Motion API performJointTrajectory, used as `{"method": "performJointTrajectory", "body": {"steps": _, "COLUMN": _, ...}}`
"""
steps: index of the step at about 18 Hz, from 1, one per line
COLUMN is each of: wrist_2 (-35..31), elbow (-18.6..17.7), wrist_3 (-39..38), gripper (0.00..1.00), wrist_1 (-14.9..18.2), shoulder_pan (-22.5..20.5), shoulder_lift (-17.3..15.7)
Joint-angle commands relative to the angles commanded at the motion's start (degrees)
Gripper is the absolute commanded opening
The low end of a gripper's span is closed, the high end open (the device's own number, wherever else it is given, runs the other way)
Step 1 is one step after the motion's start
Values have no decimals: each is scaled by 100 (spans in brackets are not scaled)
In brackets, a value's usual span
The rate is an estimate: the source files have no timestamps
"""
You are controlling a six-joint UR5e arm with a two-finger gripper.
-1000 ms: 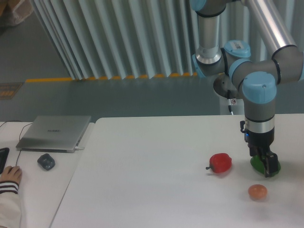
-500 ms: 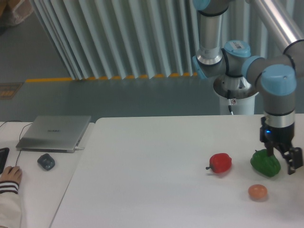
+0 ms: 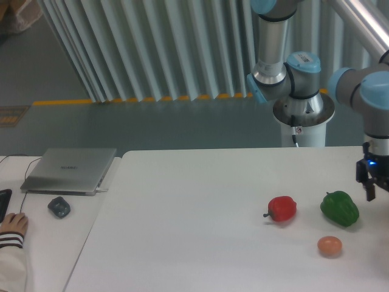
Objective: Place the triangular bread on the table
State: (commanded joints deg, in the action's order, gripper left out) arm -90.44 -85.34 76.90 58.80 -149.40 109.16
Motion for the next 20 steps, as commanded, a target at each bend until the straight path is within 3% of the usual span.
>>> {"method": "performJointTrajectory", "body": {"steps": 5, "wrist_2": 201, "elbow": 123, "wrist_3": 17, "gripper": 100, "wrist_1": 9, "shoulder_pan": -326, "shoulder_lift": 106}}
{"method": "performJointTrajectory", "body": {"steps": 17, "wrist_2": 193, "elbow": 238, "wrist_3": 26, "gripper": 100, "wrist_1": 9, "shoulder_pan": -608, "shoulder_lift": 483}}
{"method": "performJointTrajectory", "body": {"steps": 20, "wrist_2": 185, "elbow": 272, "wrist_3": -8, "gripper": 100, "wrist_1": 0, "shoulder_pan": -616, "shoulder_lift": 703}}
